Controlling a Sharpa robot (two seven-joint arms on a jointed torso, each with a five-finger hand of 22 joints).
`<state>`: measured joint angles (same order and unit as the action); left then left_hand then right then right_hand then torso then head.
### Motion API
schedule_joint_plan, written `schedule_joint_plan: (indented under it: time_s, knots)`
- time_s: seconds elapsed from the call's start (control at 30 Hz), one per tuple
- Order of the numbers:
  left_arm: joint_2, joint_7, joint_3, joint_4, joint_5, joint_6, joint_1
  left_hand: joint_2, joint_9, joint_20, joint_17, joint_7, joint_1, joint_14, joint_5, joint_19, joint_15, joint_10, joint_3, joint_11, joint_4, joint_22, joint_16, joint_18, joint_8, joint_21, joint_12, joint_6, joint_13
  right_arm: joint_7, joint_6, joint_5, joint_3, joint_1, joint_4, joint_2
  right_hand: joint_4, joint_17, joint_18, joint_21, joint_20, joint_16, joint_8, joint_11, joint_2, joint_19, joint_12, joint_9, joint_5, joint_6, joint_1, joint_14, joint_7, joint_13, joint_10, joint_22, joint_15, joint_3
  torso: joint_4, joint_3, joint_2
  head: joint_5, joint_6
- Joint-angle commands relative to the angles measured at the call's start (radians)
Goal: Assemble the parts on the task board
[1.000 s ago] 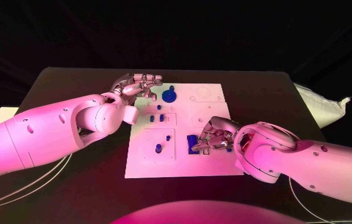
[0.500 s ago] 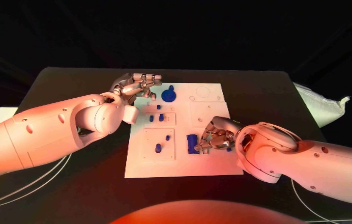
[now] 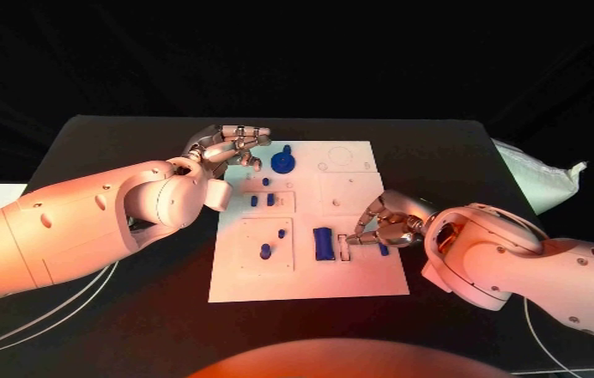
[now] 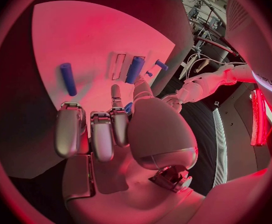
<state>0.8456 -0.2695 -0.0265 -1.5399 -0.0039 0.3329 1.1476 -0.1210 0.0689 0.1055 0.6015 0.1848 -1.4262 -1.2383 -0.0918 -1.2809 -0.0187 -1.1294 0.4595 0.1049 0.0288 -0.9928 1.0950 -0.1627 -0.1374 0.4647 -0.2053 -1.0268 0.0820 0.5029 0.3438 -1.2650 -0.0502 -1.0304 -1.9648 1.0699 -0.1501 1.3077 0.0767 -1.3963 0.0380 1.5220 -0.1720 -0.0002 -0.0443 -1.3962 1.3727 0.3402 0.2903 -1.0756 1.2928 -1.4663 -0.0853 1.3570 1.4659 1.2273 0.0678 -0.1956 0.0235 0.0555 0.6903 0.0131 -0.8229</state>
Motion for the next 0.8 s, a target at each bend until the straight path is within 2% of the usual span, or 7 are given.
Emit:
schedule_joint_plan:
  time_s: [0.03,0.17,0.3,0.47,0.6,0.8]
  knots:
    - [0.000,-0.005,0.001,-0.002,0.003,-0.018,0.000,0.004,0.001,0.006,-0.001,-0.003,0.004,0.006,0.003,0.001,0.003,0.009,0.000,0.000,-0.004,0.001,-0.003,-0.018,-0.003,-0.004,-0.005,0.007,0.002,-0.030,-0.032,-0.032,0.000,-0.009,-0.010,0.040,0.008,0.160,-0.003,0.006,0.009,-0.002,0.016,0.010,-0.005,0.004,-0.033,-0.008,0.012,0.013,0.028,-0.085,-0.006,0.031,-0.005,-0.006,-0.009,0.001,-0.0006,0.0012,0.000,0.008,0.002]
    - [0.001,-0.005,0.001,-0.004,0.003,-0.018,0.000,0.004,0.001,0.006,-0.001,-0.003,0.004,0.006,0.003,0.001,0.003,0.009,0.000,0.000,-0.004,0.001,-0.003,-0.018,-0.003,-0.004,-0.005,0.007,0.002,-0.017,-0.061,-0.098,-0.001,-0.013,-0.011,0.078,0.019,0.161,-0.002,0.009,0.014,-0.002,0.032,0.015,-0.012,0.006,-0.051,-0.021,0.021,0.019,0.050,-0.085,-0.012,0.019,-0.015,-0.009,-0.014,0.008,0.0022,-0.0004,0.000,0.011,0.003]
    - [0.003,-0.005,0.001,-0.004,0.003,-0.018,0.000,0.004,0.001,0.006,-0.001,-0.003,0.004,0.006,0.003,0.001,0.003,0.009,0.000,0.000,-0.004,0.001,-0.003,-0.018,-0.003,-0.004,-0.005,0.007,0.002,0.000,-0.073,-0.178,-0.003,-0.013,-0.007,0.098,0.028,0.161,-0.001,0.010,0.017,-0.002,0.045,0.018,-0.020,0.007,-0.060,-0.032,0.024,0.022,0.069,-0.084,-0.015,0.013,-0.019,-0.010,-0.016,0.017,0.0071,-0.0017,0.000,0.020,0.003]
    - [0.003,-0.005,0.001,-0.005,0.003,-0.020,0.000,0.004,0.001,0.006,-0.001,-0.003,0.004,0.006,0.003,0.001,0.003,0.009,0.000,0.000,-0.004,0.001,-0.003,-0.018,-0.003,-0.004,-0.005,0.007,0.002,0.037,-0.084,-0.265,-0.005,-0.008,0.000,0.103,0.021,0.160,-0.001,0.011,0.020,-0.003,0.052,0.021,-0.010,0.008,-0.074,-0.040,0.017,0.018,0.057,-0.084,-0.018,0.003,-0.025,-0.011,-0.019,0.008,0.0102,-0.0020,0.000,0.022,0.001]
    - [0.003,-0.005,0.001,-0.005,0.003,-0.020,0.000,0.004,0.001,0.006,-0.001,-0.003,0.004,0.006,0.003,0.001,0.003,0.009,0.000,0.000,-0.004,0.001,-0.003,-0.018,-0.003,-0.004,-0.005,0.007,0.002,0.063,-0.096,-0.303,-0.007,-0.001,0.010,0.096,-0.009,0.154,0.000,0.015,0.022,-0.007,0.060,0.021,0.010,0.010,-0.094,-0.051,0.029,0.007,0.019,-0.083,-0.017,-0.012,-0.032,-0.016,-0.020,-0.017,0.0068,-0.0015,0.000,0.025,0.002]
    - [0.003,-0.004,0.001,-0.004,0.003,-0.021,0.000,0.004,0.001,0.006,-0.001,-0.003,0.004,0.006,0.003,0.001,0.003,0.009,0.000,0.000,-0.004,0.001,-0.003,-0.018,-0.003,-0.004,-0.005,0.007,0.002,0.076,-0.108,-0.320,-0.007,0.009,0.027,0.078,-0.029,0.155,0.000,0.016,0.022,-0.007,0.063,0.019,0.017,0.010,-0.097,-0.058,0.054,-0.004,0.008,-0.083,-0.014,-0.014,-0.030,-0.016,-0.018,-0.029,0.0052,-0.0016,0.000,0.023,0.002]
